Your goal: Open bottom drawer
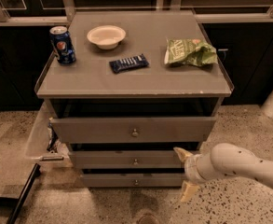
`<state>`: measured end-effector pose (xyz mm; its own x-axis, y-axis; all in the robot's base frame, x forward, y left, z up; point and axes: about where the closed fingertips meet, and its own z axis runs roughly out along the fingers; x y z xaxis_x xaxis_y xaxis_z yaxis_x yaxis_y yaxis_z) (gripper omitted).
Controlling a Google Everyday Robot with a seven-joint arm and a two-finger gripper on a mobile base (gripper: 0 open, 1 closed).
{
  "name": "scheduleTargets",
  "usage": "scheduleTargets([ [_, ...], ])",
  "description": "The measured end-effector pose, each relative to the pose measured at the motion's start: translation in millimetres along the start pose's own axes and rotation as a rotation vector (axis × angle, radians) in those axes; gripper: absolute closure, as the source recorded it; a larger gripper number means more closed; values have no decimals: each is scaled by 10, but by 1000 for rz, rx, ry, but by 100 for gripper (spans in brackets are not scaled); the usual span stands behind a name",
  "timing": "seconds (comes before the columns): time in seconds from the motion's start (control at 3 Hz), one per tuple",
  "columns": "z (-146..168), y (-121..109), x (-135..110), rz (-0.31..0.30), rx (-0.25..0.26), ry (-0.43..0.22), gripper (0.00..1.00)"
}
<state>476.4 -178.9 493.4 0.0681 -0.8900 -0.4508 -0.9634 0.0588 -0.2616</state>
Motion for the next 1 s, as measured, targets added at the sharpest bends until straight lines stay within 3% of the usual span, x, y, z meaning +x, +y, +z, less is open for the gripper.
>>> scheduleTargets([
  [0.33, 4, -98, 14, -10, 39, 6, 0],
  [0.67, 114, -40, 30, -16, 31, 13, 0],
  [1.0, 580, 216, 250, 11, -8, 39, 0],
])
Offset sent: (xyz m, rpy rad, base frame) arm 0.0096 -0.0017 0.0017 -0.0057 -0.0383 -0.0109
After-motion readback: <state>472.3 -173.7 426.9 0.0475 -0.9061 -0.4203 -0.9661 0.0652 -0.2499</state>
